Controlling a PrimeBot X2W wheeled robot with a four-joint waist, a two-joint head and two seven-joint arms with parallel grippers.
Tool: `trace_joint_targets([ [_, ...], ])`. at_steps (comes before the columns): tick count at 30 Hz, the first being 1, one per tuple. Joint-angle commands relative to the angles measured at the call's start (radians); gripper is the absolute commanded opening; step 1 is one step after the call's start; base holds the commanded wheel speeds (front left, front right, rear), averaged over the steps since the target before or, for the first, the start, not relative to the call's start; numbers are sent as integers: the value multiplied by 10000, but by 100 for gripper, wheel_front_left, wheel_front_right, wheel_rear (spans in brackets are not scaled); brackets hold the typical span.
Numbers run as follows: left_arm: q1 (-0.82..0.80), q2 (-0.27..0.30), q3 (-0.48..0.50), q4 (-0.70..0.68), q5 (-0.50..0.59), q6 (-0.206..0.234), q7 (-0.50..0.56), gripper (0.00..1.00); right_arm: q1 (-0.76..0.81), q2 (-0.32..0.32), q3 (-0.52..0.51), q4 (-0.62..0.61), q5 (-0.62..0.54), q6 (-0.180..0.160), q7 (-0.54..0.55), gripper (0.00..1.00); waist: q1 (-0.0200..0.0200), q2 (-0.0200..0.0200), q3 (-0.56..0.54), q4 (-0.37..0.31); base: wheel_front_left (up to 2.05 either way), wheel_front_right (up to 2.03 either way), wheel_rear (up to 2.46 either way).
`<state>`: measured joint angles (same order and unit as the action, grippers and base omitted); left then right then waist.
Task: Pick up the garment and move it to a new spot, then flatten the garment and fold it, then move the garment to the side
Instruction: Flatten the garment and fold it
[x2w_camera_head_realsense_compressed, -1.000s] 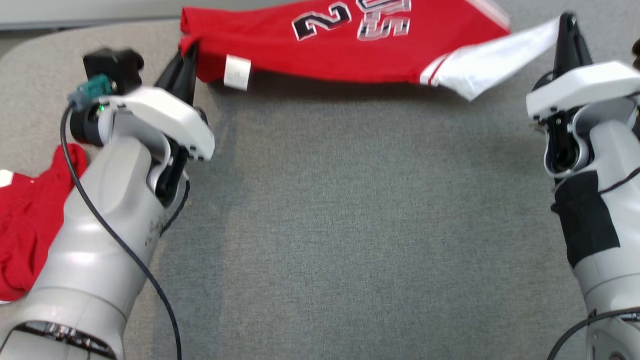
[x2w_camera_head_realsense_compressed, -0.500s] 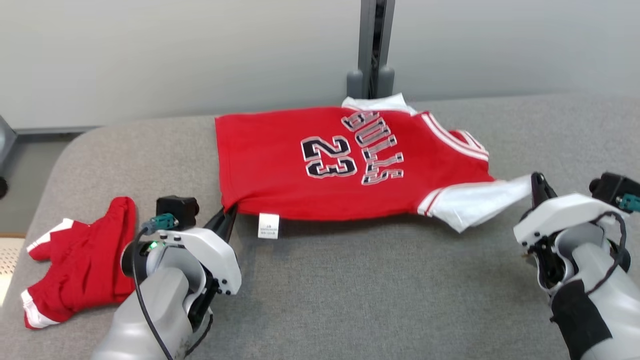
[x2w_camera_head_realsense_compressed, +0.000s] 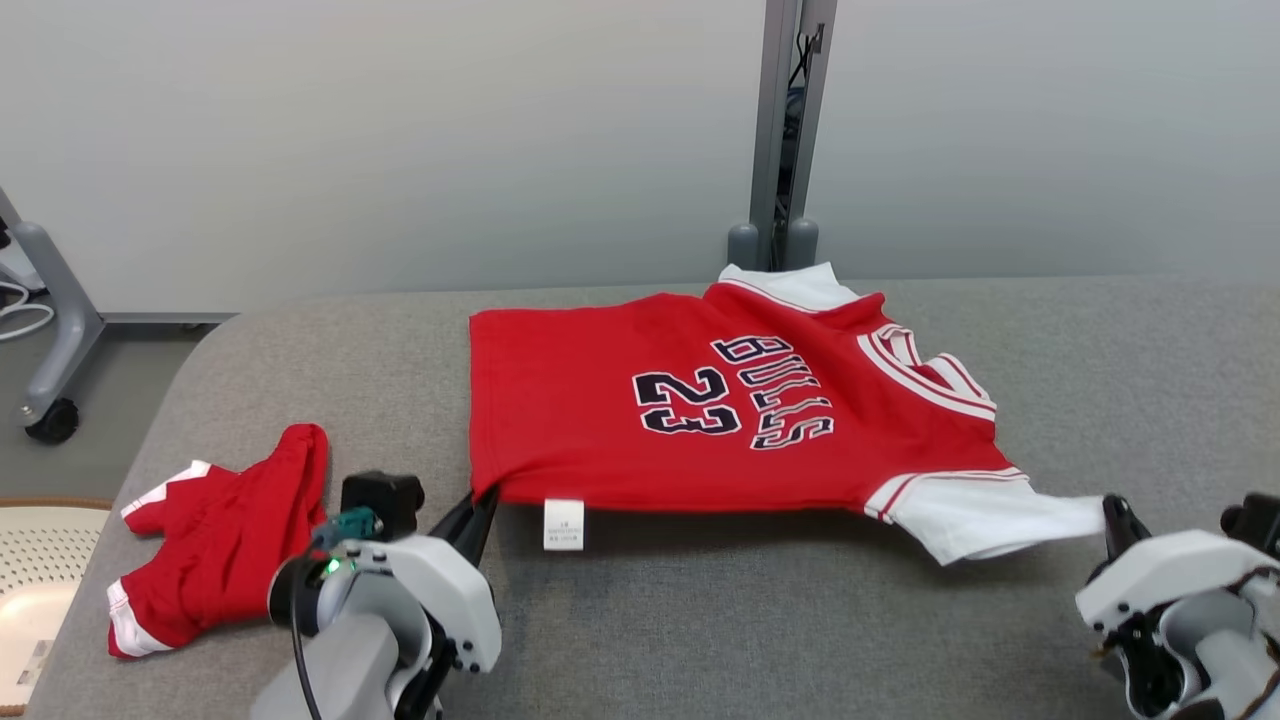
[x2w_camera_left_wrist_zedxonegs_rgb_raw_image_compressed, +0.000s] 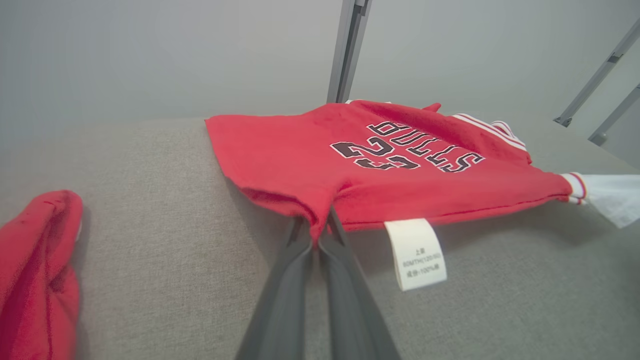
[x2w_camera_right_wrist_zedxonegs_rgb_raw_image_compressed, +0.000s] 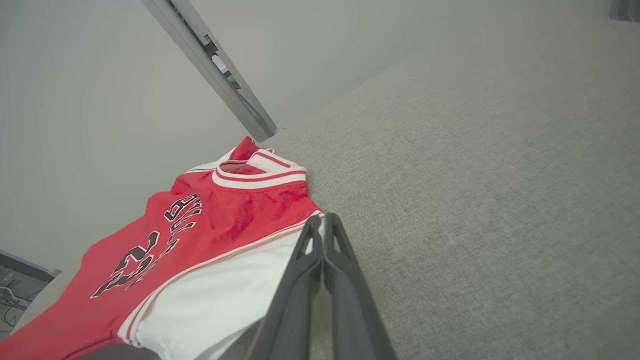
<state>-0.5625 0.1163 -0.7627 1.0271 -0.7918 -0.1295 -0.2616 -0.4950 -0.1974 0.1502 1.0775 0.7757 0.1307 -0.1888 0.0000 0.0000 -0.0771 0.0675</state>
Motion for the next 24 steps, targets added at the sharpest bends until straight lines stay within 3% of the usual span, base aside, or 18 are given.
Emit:
trace_joint_targets([
  [1,386,81,173,-160,257,95,-33,0,330,-74,59,-81,119,0,-135,0,0,0,-152,94,0,0,0],
  [8,1817,114,1525,-1541,1769,675,-36,0,1347,-38,68,-573,426,0,-546,0,0,0,-483,106,0,0,0],
  [15,2888,-66,2384,-1879,2922,821,-35,0,2056,15,96,-966,630,-1,-639,0,0,0,-587,29,0,0,0],
  [24,3594,-291,3739,-2091,3606,1106,-36,0,2830,-66,405,-1350,835,-1,306,0,0,0,-684,21,0,0,0],
])
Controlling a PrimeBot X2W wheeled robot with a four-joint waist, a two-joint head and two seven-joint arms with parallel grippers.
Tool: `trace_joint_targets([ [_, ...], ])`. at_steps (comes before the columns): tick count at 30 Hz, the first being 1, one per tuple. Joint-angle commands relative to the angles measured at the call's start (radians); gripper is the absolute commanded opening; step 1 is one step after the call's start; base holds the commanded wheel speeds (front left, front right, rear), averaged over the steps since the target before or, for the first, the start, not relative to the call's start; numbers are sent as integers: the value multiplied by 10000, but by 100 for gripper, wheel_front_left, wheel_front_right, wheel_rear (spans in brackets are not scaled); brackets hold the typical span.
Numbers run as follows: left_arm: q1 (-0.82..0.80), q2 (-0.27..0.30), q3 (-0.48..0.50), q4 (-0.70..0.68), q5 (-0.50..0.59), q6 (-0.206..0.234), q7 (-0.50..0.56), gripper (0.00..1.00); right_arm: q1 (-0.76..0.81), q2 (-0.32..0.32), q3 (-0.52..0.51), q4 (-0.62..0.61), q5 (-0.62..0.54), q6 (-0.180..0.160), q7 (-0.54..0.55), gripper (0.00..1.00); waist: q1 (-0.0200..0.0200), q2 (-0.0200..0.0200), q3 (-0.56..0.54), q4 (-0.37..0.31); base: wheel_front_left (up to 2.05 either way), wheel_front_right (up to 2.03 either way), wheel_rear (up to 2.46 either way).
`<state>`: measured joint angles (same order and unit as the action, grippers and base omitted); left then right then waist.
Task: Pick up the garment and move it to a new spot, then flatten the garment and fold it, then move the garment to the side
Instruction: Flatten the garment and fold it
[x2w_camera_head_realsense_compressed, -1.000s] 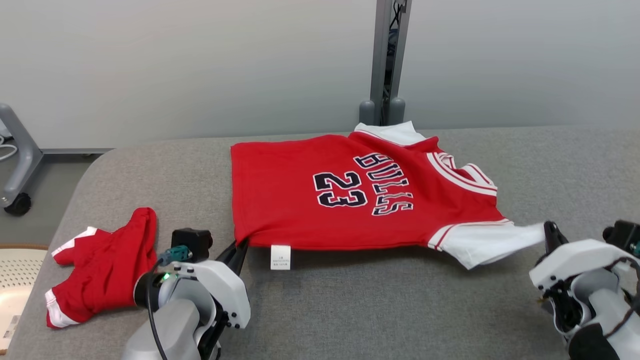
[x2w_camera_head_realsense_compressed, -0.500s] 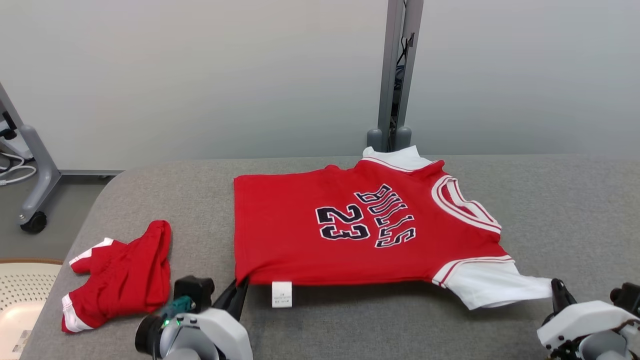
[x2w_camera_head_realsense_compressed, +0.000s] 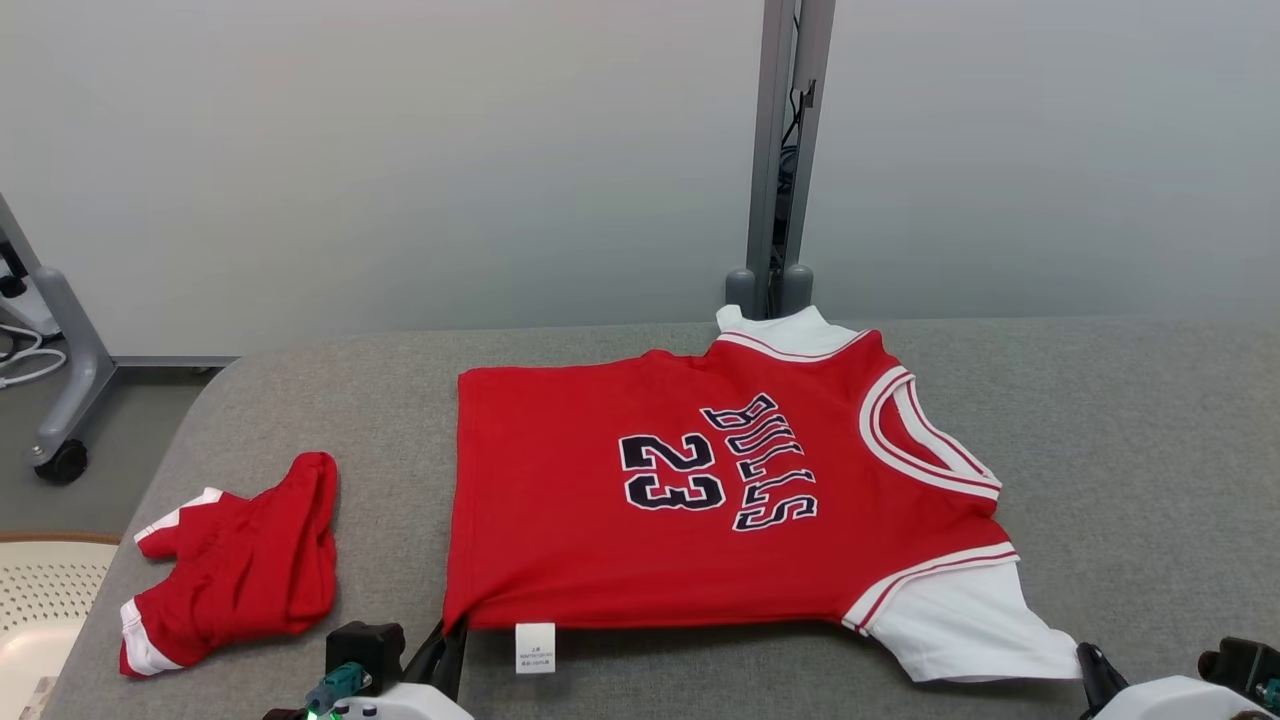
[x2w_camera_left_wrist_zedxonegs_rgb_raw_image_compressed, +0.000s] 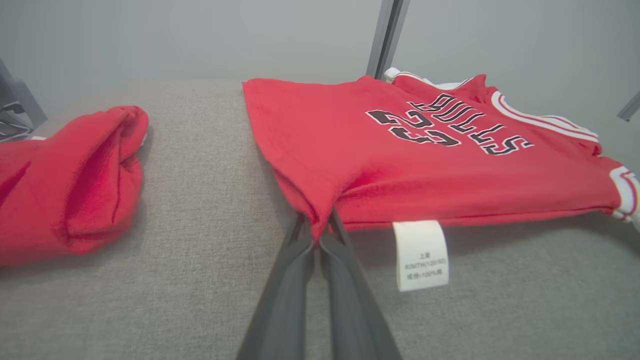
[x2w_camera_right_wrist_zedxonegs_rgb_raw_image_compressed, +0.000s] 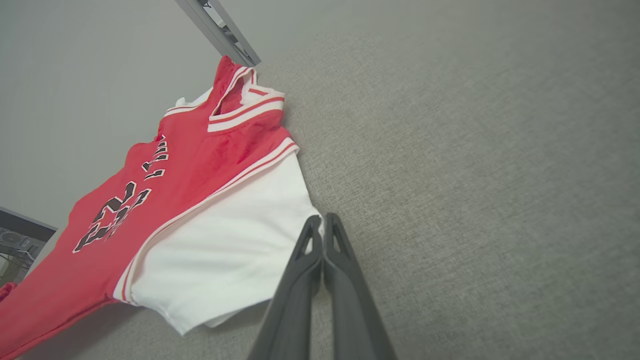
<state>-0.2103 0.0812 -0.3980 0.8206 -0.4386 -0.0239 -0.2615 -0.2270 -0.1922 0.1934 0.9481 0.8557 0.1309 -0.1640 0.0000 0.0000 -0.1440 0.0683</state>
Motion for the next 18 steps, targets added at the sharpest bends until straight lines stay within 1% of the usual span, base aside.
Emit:
trace_joint_targets([
  [1,132,47,184,-52,167,9,-39,0,228,-131,-26,-135,92,-3,169,0,0,0,-38,31,0,0,0],
  [5,299,-51,515,-172,491,-89,-40,0,601,-154,59,-560,386,-2,1017,0,0,0,-127,114,0,0,0],
  [6,299,-51,515,-172,491,-89,-40,0,601,-154,59,-560,386,-2,1017,0,0,0,-127,114,0,0,0],
  [10,489,-147,792,-366,713,-176,-38,0,1002,-297,48,-1330,534,-2,1556,0,0,0,-165,144,0,0,0],
  [15,746,-217,1042,-524,967,-312,-38,0,1374,-406,-156,-2103,265,-2,1951,0,0,0,-176,96,0,0,0],
  [18,840,-238,1217,-548,1094,-306,-38,0,1603,-401,-417,-2451,64,-2,2163,0,0,0,-173,101,0,0,0],
])
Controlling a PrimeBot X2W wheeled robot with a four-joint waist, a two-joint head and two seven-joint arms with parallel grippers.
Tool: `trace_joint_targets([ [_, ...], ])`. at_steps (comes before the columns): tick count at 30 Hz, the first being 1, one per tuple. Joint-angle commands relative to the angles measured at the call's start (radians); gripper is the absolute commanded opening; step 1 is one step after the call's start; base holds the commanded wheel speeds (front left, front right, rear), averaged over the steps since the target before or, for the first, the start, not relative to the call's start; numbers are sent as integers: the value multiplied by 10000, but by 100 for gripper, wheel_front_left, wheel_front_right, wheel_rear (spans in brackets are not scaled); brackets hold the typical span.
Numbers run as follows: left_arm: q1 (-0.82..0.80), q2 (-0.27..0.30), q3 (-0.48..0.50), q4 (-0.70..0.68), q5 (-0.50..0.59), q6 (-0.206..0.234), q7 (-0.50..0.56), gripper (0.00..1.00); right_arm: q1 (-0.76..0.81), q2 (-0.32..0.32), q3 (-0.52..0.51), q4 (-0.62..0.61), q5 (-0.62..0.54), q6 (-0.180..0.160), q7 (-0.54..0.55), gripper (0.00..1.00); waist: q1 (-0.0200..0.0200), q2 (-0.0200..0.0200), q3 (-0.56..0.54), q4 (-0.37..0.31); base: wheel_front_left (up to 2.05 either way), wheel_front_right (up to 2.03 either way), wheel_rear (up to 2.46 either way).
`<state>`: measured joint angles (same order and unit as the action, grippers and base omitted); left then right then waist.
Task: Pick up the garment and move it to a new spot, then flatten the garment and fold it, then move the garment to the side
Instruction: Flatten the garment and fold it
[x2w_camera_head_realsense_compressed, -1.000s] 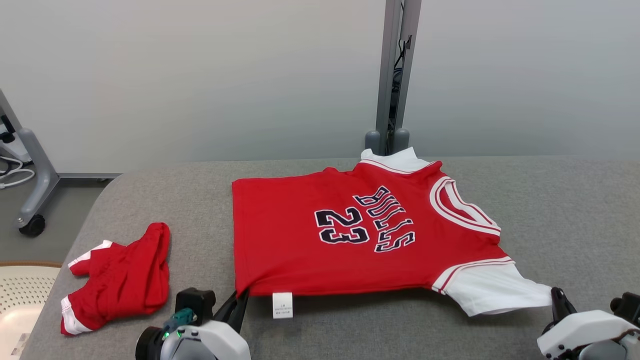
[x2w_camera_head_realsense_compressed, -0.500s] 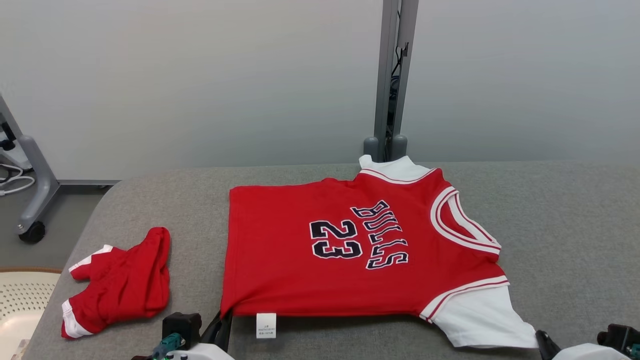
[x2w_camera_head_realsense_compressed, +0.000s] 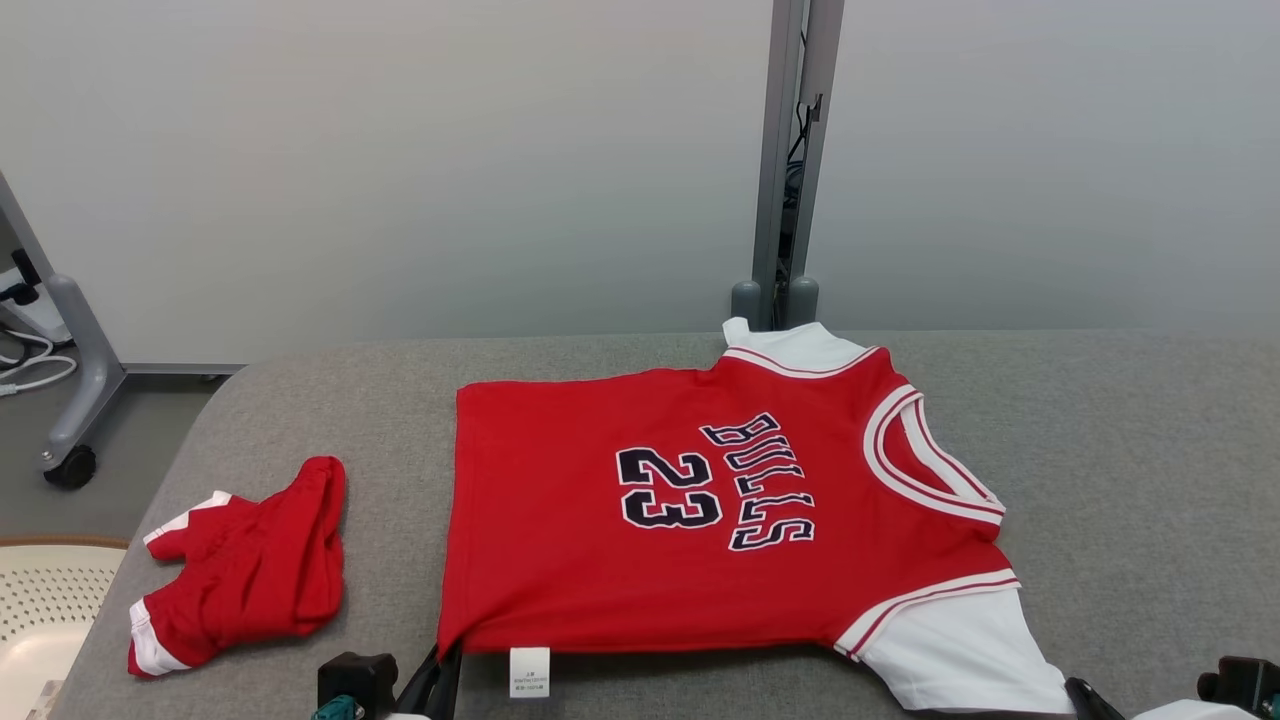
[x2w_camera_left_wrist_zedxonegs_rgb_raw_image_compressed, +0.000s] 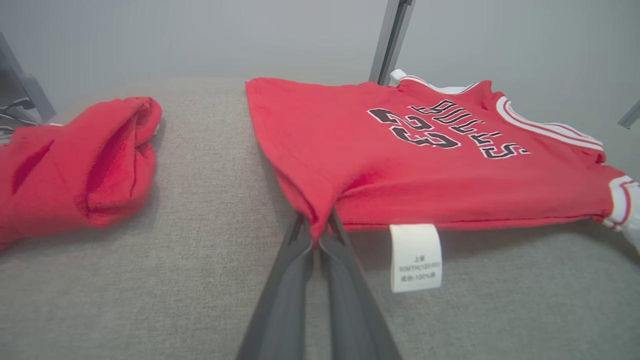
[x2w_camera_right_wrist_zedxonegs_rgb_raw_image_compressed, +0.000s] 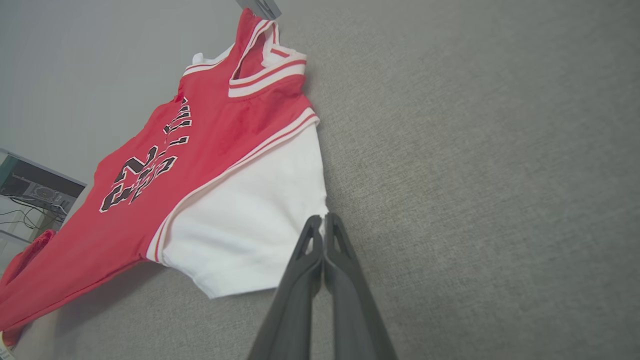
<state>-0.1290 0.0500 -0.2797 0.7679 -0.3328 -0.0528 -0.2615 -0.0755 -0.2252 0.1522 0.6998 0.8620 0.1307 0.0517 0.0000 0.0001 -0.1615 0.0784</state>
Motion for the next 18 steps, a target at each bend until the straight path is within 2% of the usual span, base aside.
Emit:
trace_joint_targets([
  [1,49,72,86,-45,108,-4,-38,0,146,-52,-93,-56,-72,0,53,0,0,-1,3,4,0,0,0],
  [8,226,49,622,-795,499,134,-39,0,613,135,-708,-1202,-327,0,803,0,0,-1,49,37,0,0,0],
  [11,277,40,704,-1017,718,44,-39,0,831,80,-1027,-1804,-501,0,1219,0,0,-1,54,51,0,0,0],
  [18,448,32,579,-777,892,-170,-39,0,1503,391,-1670,-3082,-1154,0,2349,0,0,-1,7,63,0,0,0],
])
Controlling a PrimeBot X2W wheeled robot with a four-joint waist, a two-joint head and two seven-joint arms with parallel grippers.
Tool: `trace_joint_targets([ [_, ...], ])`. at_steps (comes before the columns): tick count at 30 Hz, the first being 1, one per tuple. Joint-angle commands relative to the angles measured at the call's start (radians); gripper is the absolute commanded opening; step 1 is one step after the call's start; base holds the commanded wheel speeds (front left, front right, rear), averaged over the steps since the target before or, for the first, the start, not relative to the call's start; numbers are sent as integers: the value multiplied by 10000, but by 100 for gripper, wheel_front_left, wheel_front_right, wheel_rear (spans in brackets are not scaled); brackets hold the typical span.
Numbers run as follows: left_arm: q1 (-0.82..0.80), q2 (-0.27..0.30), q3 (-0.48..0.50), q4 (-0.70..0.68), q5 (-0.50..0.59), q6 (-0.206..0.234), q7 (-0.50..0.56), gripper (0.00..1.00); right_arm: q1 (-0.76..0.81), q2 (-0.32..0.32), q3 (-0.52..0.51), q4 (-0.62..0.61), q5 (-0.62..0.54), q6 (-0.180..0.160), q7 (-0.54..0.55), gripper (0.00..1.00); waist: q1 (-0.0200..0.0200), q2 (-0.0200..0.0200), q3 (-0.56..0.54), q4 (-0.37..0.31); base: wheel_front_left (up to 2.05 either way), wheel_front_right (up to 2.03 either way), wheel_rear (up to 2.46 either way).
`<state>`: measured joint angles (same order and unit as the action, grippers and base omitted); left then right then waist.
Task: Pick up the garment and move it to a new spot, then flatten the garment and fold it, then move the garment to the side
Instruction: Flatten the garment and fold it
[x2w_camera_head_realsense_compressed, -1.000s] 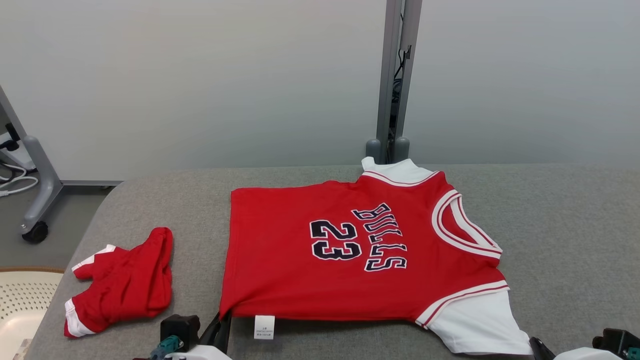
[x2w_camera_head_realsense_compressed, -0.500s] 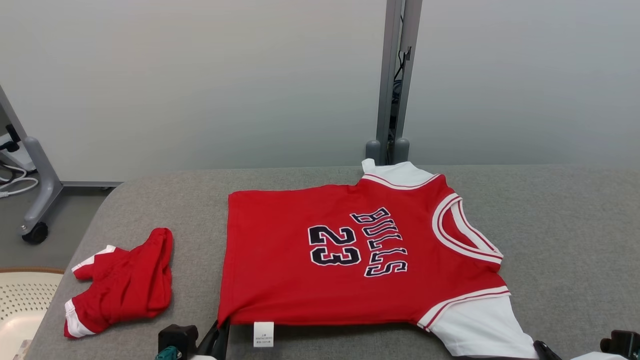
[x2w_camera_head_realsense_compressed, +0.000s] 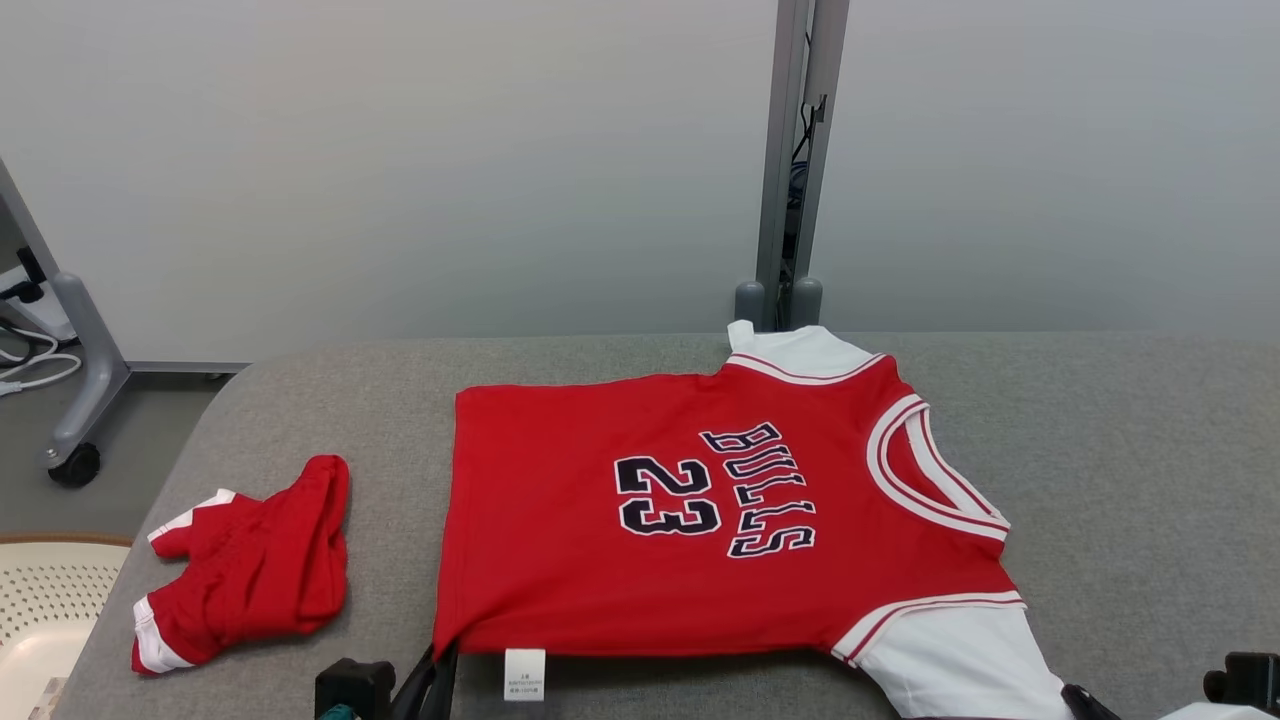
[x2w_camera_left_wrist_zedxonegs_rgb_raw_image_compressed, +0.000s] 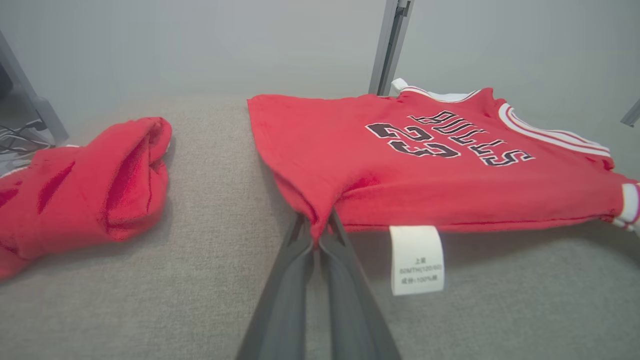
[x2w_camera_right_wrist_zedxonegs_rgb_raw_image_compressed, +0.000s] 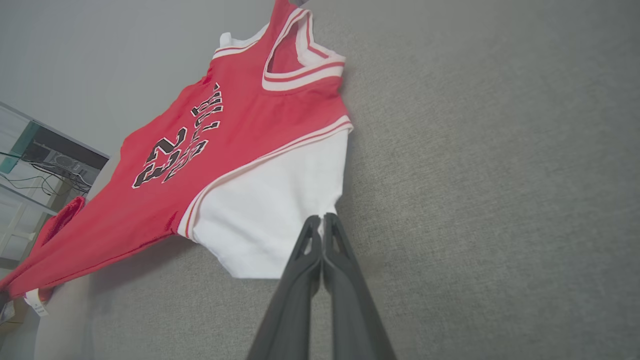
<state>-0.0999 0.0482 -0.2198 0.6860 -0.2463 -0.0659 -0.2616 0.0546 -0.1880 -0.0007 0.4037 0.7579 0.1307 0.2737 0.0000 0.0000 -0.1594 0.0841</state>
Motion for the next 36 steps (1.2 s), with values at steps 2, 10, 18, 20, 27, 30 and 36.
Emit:
trace_joint_targets([
  [2,190,50,-86,176,83,-87,-37,0,405,166,-334,-419,-285,0,379,0,0,0,-49,15,0,0,0],
  [10,538,124,-142,402,647,-40,-37,0,871,463,-1033,-1622,-902,0,1300,0,0,0,-196,0,0,0,0],
  [18,672,110,-19,243,896,-63,-37,0,1013,427,-1349,-2512,-1285,0,2135,0,0,0,-197,42,0,0,0],
  [20,698,105,3,193,962,-67,-37,0,1079,432,-1348,-2749,-1283,0,2395,0,0,0,-178,60,0,0,0],
  [27,881,95,47,61,1177,-196,-37,0,1577,438,-1396,-3697,-1196,0,3271,0,0,0,-111,81,0,0,0],
  [30,980,92,38,-5,1212,-230,-37,0,1807,472,-1401,-3939,-1114,0,3650,0,0,0,-122,84,0,0,0],
  [36,1182,84,114,-336,1216,-297,-37,0,1971,568,-1622,-4498,-1143,0,3947,0,0,0,-121,77,0,0,0],
])
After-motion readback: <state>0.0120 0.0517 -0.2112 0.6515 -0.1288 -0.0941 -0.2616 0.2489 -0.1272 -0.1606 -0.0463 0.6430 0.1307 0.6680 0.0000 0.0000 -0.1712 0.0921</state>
